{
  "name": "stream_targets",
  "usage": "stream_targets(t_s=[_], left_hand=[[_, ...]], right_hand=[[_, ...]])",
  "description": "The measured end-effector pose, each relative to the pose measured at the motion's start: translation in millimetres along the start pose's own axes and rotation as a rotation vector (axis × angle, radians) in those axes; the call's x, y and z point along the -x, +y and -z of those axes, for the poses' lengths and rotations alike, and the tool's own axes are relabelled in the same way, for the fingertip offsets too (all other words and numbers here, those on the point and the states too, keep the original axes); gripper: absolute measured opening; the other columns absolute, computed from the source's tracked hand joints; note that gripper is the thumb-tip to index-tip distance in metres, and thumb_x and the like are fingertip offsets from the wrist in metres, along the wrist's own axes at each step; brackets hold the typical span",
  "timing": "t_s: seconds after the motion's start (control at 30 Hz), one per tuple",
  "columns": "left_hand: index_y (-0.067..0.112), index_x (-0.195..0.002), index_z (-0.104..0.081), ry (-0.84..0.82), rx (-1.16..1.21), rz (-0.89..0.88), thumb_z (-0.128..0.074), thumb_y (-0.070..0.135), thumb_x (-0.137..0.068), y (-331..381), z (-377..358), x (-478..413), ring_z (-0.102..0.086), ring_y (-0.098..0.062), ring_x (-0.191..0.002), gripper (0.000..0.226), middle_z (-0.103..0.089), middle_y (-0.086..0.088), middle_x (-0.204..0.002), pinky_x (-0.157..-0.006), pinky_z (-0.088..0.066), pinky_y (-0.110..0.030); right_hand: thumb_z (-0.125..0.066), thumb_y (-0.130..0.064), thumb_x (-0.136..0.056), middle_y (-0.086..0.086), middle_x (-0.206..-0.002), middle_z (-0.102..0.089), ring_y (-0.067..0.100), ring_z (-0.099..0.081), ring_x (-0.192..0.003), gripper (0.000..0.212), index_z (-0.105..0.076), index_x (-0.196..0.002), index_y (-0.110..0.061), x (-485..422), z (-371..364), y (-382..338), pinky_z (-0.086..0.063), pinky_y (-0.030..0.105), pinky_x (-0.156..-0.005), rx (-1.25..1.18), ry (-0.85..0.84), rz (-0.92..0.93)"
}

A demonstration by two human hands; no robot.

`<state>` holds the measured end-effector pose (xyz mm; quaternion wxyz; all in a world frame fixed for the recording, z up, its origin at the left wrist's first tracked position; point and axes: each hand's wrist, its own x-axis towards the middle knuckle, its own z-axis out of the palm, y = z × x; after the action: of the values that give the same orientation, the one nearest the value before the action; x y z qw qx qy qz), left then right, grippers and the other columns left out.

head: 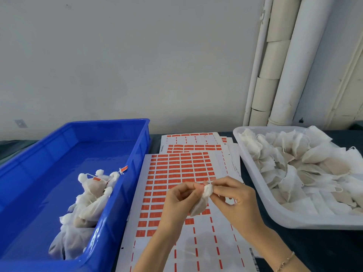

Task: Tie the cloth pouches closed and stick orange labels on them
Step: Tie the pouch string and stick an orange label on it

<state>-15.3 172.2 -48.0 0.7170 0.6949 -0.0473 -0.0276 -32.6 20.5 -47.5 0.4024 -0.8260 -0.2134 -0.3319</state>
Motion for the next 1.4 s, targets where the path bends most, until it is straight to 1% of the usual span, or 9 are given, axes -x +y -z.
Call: stream_targets(t_s=[0.27, 0.47, 0.6, 0.7, 0.77, 0.9, 1.07, 1.27, 1.4], left_hand=[[0.039, -0.064, -0.073, -0.010, -0.160, -0.080, -0.072, 0.021, -0.082, 1.2, 5.4, -0.7, -0.065, 0.000, -0.075, 0.025, -0.069, 0.017, -0.072, -0.055, -0.046, -0.007], [0.026, -0.085, -0.072, 0.135, 0.005, 0.023, -0.073, 0.025, -0.080, -7.3, 12.5, -1.6, -0.068, -0.012, -0.081, 0.006, -0.070, 0.014, -0.080, -0.059, -0.052, -0.015], [0.036, -0.094, -0.065, -0.011, -0.105, 0.033, -0.059, 0.042, -0.086, -7.6, 13.5, 2.9, -0.065, -0.015, -0.088, 0.011, -0.067, 0.023, -0.083, -0.059, -0.049, -0.010], [0.033, -0.105, -0.062, -0.125, -0.026, 0.113, -0.041, 0.053, -0.089, -4.6, 5.2, 3.5, -0.069, -0.010, -0.087, 0.033, -0.071, 0.018, -0.087, -0.069, -0.054, -0.016], [0.026, -0.107, -0.064, -0.061, 0.017, 0.191, -0.039, 0.060, -0.081, -3.1, -0.6, 1.2, -0.066, -0.013, -0.083, 0.049, -0.069, 0.005, -0.091, -0.078, -0.054, -0.022], [0.019, -0.077, -0.072, -0.038, 0.087, 0.062, -0.045, 0.049, -0.085, 3.7, -6.1, 4.8, -0.042, -0.006, -0.045, 0.041, -0.048, 0.002, -0.053, -0.047, -0.036, -0.012], [0.016, -0.075, -0.070, 0.012, 0.034, -0.020, -0.051, 0.034, -0.095, -2.0, -7.0, -5.0, -0.037, -0.006, -0.040, 0.032, -0.046, 0.001, -0.048, -0.042, -0.032, -0.015], [0.013, -0.078, -0.069, 0.097, 0.022, 0.124, -0.052, 0.027, -0.096, -39.3, -13.5, -30.1, -0.042, -0.004, -0.040, 0.028, -0.050, 0.003, -0.049, -0.043, -0.036, -0.015], [0.011, -0.085, -0.065, 0.137, 0.000, 0.194, -0.047, 0.025, -0.099, -62.4, -20.5, -45.2, -0.055, -0.005, -0.046, 0.026, -0.061, 0.003, -0.058, -0.050, -0.047, -0.015]], right_hand=[[-0.076, -0.022, -0.071, -0.002, -0.085, -0.072, 0.010, -0.068, -0.073, 0.019, -0.077, -0.087, -0.012, 1.2, -0.2, 3.1, -0.059, 0.021, -0.063, 0.130, -0.035, -0.031], [-0.075, -0.020, -0.080, -0.014, -0.089, -0.067, 0.002, -0.060, -0.072, 0.008, -0.069, -0.084, -0.024, -8.5, 4.2, 1.0, -0.047, 0.007, -0.064, 0.081, 0.002, -0.212], [-0.071, -0.022, -0.083, -0.015, -0.083, -0.068, -0.003, -0.062, -0.081, 0.006, -0.067, -0.084, -0.026, -16.7, 6.3, -1.9, -0.048, 0.006, -0.070, -0.022, -0.033, -0.303], [-0.071, -0.022, -0.083, -0.016, -0.083, -0.068, -0.002, -0.064, -0.081, 0.008, -0.067, -0.086, -0.028, -24.0, 0.8, -7.2, -0.050, 0.006, -0.071, -0.053, -0.098, -0.248], [-0.071, -0.019, -0.084, -0.017, -0.084, -0.068, -0.001, -0.065, -0.076, 0.009, -0.068, -0.087, -0.027, -25.8, -1.8, -4.6, -0.048, 0.004, -0.072, -0.005, -0.135, -0.197], [-0.068, -0.018, -0.087, -0.007, -0.097, -0.070, 0.000, -0.060, -0.080, 0.010, -0.070, -0.097, -0.017, -31.2, 3.2, 8.7, -0.042, 0.000, -0.077, 0.176, -0.187, -0.112], [-0.068, -0.021, -0.085, -0.019, -0.093, -0.063, -0.007, -0.059, -0.078, 0.009, -0.067, -0.094, -0.024, -38.1, 8.7, 18.5, -0.045, 0.001, -0.077, 0.149, -0.238, -0.098], [-0.053, -0.020, -0.096, -0.015, -0.110, -0.063, -0.001, -0.061, -0.094, 0.017, -0.061, -0.110, -0.027, -16.7, 2.6, 51.7, -0.052, 0.015, -0.084, -0.099, -0.161, -0.596], [-0.052, -0.017, -0.098, -0.013, -0.109, -0.058, -0.003, -0.065, -0.072, 0.022, -0.050, -0.117, -0.027, 10.3, -10.6, 69.7, -0.047, 0.009, -0.052, -0.122, -0.163, -0.898]])
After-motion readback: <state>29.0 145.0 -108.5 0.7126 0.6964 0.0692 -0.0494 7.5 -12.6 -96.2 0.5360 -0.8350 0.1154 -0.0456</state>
